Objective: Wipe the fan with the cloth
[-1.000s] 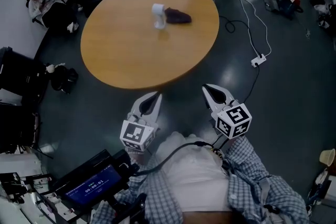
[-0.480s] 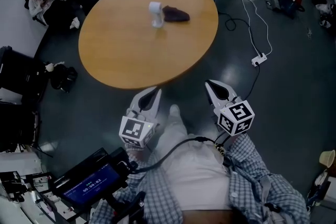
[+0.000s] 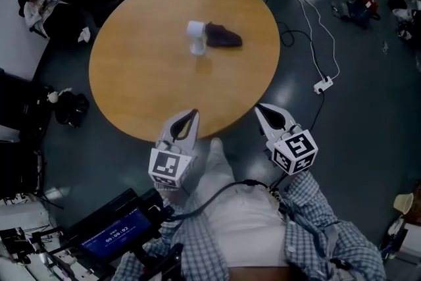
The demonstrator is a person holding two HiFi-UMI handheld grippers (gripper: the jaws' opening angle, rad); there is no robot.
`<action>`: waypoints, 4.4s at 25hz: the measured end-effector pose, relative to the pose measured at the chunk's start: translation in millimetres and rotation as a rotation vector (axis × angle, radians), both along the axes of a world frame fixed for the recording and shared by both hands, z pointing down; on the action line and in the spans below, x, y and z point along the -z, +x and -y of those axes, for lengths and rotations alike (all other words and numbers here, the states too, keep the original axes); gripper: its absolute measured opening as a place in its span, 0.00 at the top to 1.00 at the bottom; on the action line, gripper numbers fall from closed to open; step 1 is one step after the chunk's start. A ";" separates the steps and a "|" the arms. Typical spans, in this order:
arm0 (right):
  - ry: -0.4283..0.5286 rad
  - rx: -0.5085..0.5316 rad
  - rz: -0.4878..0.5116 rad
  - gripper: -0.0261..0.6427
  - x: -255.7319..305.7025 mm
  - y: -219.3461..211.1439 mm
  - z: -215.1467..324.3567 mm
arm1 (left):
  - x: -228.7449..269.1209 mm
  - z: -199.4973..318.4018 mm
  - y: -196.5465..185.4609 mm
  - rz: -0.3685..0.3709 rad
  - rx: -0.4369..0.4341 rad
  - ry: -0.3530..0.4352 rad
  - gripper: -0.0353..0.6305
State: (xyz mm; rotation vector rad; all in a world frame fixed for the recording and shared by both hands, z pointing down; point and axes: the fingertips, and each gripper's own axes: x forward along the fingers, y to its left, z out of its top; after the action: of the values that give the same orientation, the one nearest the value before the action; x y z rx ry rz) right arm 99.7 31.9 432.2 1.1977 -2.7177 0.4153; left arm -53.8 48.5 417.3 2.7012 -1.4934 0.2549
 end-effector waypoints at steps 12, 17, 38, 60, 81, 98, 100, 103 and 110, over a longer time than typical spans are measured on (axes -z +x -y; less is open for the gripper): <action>-0.005 0.047 -0.067 0.96 -1.1 -51.7 121.9 | -20.4 119.3 -32.6 0.025 -0.028 -0.058 0.93; -0.047 0.070 -0.094 0.96 -15.8 -53.5 150.3 | -50.5 155.4 -37.0 0.023 0.003 -0.130 0.78; -0.132 0.171 -0.143 0.96 -72.2 -61.5 210.7 | -119.2 265.8 -23.6 0.118 0.078 -0.187 0.61; -0.089 0.324 -0.513 0.81 -160.0 -118.8 296.7 | -114.1 271.7 -19.6 0.087 0.096 -0.158 0.73; 0.584 0.592 -0.492 0.82 116.8 -204.2 182.6 | -24.3 257.5 -37.6 0.205 0.169 -0.123 0.73; 0.353 0.876 -0.267 0.83 153.6 -211.8 139.8 | 14.8 248.1 -32.8 0.134 0.107 0.026 0.74; 0.338 0.892 -0.251 0.83 161.3 -217.8 155.3 | 17.4 245.5 -31.5 0.123 0.087 0.043 0.74; 0.283 0.863 -0.175 0.83 168.4 -224.8 190.2 | 23.1 242.1 -29.3 0.099 0.061 0.073 0.74; 0.015 0.667 0.016 0.83 113.9 -204.7 255.4 | 51.3 241.3 -36.6 -0.038 0.087 0.136 0.74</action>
State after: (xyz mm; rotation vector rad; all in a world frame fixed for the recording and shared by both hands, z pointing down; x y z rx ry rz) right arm -105.0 -223.5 318.3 0.2362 -2.9105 0.3055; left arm -90.4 -192.8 366.1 2.7163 -1.6701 0.1006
